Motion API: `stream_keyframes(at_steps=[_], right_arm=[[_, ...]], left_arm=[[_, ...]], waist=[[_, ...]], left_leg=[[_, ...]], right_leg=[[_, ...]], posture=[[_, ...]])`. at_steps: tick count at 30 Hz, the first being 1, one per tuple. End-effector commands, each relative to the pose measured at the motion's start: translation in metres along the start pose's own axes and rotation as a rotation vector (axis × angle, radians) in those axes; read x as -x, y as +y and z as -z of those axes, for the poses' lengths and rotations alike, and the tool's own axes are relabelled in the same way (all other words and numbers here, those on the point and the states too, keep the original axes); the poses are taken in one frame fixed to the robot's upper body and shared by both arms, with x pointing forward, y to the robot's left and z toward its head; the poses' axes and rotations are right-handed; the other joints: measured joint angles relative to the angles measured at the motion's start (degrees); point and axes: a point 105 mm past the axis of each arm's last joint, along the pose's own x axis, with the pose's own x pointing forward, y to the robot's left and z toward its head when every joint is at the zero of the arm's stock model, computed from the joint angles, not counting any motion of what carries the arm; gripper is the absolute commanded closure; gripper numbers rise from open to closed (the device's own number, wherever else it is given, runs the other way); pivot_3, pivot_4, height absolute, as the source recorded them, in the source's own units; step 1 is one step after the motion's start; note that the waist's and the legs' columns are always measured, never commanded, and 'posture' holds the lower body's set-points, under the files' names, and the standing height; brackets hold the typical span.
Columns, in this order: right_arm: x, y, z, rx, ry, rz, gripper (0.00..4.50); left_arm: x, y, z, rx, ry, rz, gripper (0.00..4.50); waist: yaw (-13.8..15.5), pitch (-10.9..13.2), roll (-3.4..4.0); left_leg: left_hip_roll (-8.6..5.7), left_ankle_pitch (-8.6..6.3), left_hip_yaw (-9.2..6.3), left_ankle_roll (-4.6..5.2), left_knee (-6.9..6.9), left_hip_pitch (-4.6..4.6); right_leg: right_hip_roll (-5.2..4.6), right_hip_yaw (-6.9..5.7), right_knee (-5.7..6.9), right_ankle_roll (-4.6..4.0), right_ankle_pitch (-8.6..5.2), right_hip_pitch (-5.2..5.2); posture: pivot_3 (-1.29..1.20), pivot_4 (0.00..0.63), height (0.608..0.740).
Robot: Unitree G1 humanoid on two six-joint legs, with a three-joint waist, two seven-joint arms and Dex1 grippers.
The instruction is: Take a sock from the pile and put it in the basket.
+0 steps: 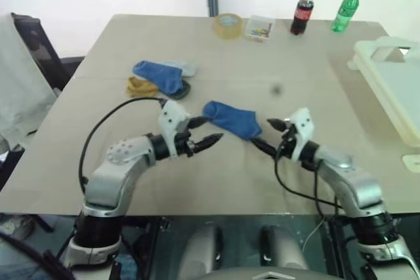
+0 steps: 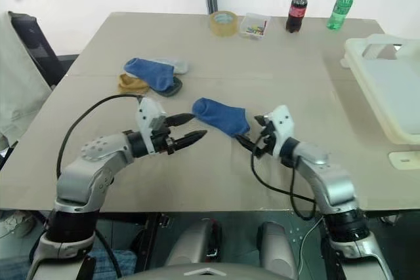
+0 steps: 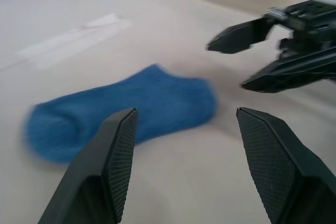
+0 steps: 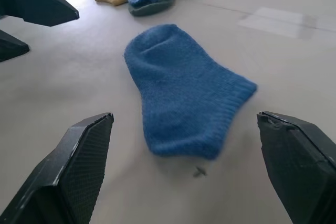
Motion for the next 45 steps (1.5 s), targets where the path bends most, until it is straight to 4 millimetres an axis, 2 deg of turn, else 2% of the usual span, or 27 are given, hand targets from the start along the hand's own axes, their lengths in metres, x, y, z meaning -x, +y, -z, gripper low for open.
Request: stream_keyframes(at_steps=[1,3,4,6,10,14,23,26,31,35,37,40,45], right_arm=[[-0.01,-0.003,-0.004,0.016,-0.02,0.039,0.0],[-0.013,-0.004,0.003,0.029,0.013,0.044,0.0],[-0.012,-0.006,0.009,0.047,0.039,0.048,0.41],[-0.008,-0.013,0.012,0.102,0.06,0.069,0.86],[-0.006,-0.023,0.006,0.113,0.042,0.104,2.5],[-0.017,-0.014,0.0,0.083,0.008,0.077,4.48],[-0.017,-0.017,0.005,0.095,0.035,0.075,4.48],[-0.011,-0.019,0.003,0.084,0.04,0.066,4.48],[0.02,-0.017,0.011,0.077,0.107,-0.018,4.48],[0.059,-0.037,0.014,0.082,0.185,0.014,4.48],[0.071,-0.044,0.015,0.092,0.21,0.018,4.48],[0.08,-0.054,0.017,0.112,0.236,0.042,4.48],[0.084,-0.077,0.012,0.119,0.225,0.113,4.48]], left_arm=[[0.014,0.015,-0.006,-0.019,-0.06,-0.108,1.29],[0.019,0.018,-0.005,-0.01,-0.066,-0.146,1.29],[0.021,0.018,-0.004,-0.005,-0.068,-0.157,1.23],[0.024,0.018,-0.004,0.002,-0.077,-0.172,1.23],[0.027,0.024,-0.009,0.022,-0.111,-0.22,1.23],[0.027,0.026,-0.009,0.025,-0.113,-0.237,1.23],[0.02,0.023,-0.003,0.012,-0.081,-0.215,1.23],[0.018,0.023,-0.005,0.003,-0.08,-0.208,1.23],[0.021,0.022,-0.005,0.0,-0.069,-0.204,1.23],[0.023,0.023,0.002,-0.003,-0.044,-0.207,1.23],[0.02,0.022,0.002,0.002,-0.046,-0.203,1.23],[0.017,0.019,0.004,-0.004,-0.044,-0.185,1.23],[0.012,0.021,0.003,-0.003,-0.045,-0.179,1.23]], waist=[[-0.08,0.01,0.0],[-0.11,0.01,0.0],[-0.1,0.01,0.0],[-0.15,0.01,0.01],[-0.18,0.02,0.01],[-0.6,0.02,0.01],[-0.97,0.02,0.01],[-1.11,0.02,0.02],[-0.98,0.02,0.01],[-1.1,0.04,0.02],[-0.91,0.06,0.03],[-1.07,0.06,0.02],[-1.18,0.07,0.01]], left_leg=[[0.01,0.0,-0.01,0.0,0.0,0.0],[0.02,0.0,-0.02,0.0,0.0,0.0],[0.03,0.0,-0.03,0.0,0.0,0.0],[0.03,-0.02,-0.03,0.03,0.0,0.02],[0.03,-0.02,-0.02,0.04,0.0,0.02],[0.09,-0.01,-0.02,0.01,-0.01,0.06],[0.08,-0.01,-0.02,0.01,-0.01,0.04],[0.09,-0.01,-0.03,0.01,-0.02,0.04],[0.08,-0.02,-0.04,0.03,-0.03,0.02],[0.1,-0.03,-0.02,0.04,-0.04,0.04],[0.1,-0.03,-0.02,0.04,-0.04,0.04],[0.12,-0.03,0.0,0.04,-0.03,0.07],[0.15,-0.03,0.02,0.04,-0.03,0.06]], right_leg=[[0.01,-0.01,0.01,0.0,0.0,0.0],[0.02,-0.02,0.02,0.0,0.0,-0.01],[0.03,-0.04,0.02,0.0,0.0,-0.01],[0.04,-0.05,0.03,0.01,0.0,0.0],[0.04,-0.05,0.04,0.01,0.0,0.01],[0.12,-0.05,0.09,0.01,0.01,0.0],[0.1,-0.04,0.08,0.02,0.01,0.0],[0.11,-0.05,0.09,0.02,0.01,0.0],[0.08,-0.05,0.05,0.03,0.01,0.01],[0.09,-0.04,0.03,0.02,0.01,0.01],[0.08,-0.05,0.04,0.01,0.0,0.02],[0.08,-0.05,0.04,0.01,0.0,0.02],[0.12,-0.05,0.04,0.01,0.0,0.01]], posture=[[0.0,0.15,0.74],[0.0,0.15,0.74],[0.0,0.15,0.74],[0.0,0.15,0.74],[0.0,0.15,0.74],[0.0,0.15,0.74],[0.0,0.15,0.74],[0.0,0.15,0.74],[0.0,0.15,0.74],[0.0,0.15,0.74],[0.0,0.15,0.74],[0.0,0.15,0.74],[0.0,0.15,0.74]])
